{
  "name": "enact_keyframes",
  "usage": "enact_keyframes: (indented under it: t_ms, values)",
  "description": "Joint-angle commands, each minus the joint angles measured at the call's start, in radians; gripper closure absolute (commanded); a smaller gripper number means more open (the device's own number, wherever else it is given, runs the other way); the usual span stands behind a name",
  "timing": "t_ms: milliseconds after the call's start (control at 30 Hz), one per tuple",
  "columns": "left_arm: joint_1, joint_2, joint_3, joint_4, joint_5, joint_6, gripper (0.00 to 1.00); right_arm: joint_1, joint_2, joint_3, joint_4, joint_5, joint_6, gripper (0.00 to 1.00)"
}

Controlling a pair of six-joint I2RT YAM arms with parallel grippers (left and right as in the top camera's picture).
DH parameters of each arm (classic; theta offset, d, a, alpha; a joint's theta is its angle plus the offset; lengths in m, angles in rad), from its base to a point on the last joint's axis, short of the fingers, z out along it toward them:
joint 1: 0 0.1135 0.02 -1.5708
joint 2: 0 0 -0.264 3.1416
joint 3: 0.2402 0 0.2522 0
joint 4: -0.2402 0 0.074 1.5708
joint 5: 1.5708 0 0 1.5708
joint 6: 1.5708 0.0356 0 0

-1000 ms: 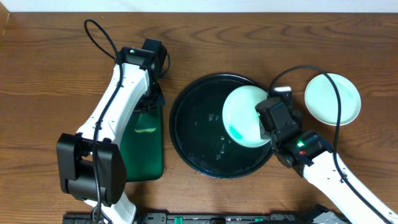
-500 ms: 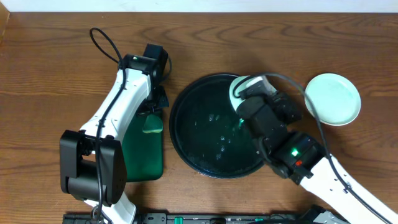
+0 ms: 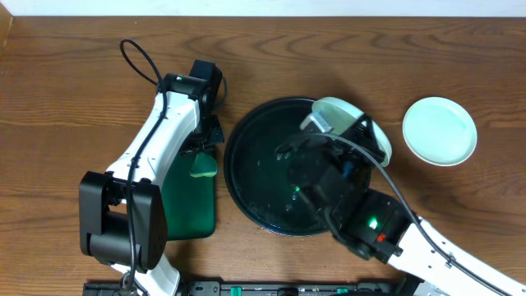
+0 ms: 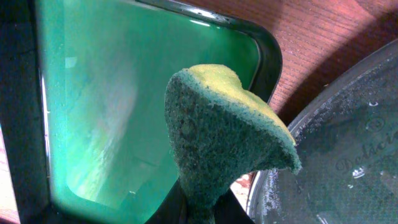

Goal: Clean dirty plates on tray and stack at the side
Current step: 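Lift the cleaned plate with the right gripper and carry it rightward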

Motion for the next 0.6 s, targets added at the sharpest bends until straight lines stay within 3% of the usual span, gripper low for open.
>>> enact_keyframes:
  t_ms: [0, 200, 567]
  values:
    - [0.003, 0.005, -0.005, -0.002, -0.002, 0.014, 0.93, 0.06, -0.008, 0.017, 0.067, 0.122, -0.167, 0.99]
    - [0.003, 0.005, -0.005, -0.002, -0.002, 0.014, 0.93, 0.105, 0.007, 0.017, 0.174, 0.144, -0.268, 0.99]
    - [0.003, 0.005, -0.005, -0.003, -0.002, 0.014, 0.93, 0.107, 0.071, 0.017, 0.177, 0.172, -0.274, 0.99]
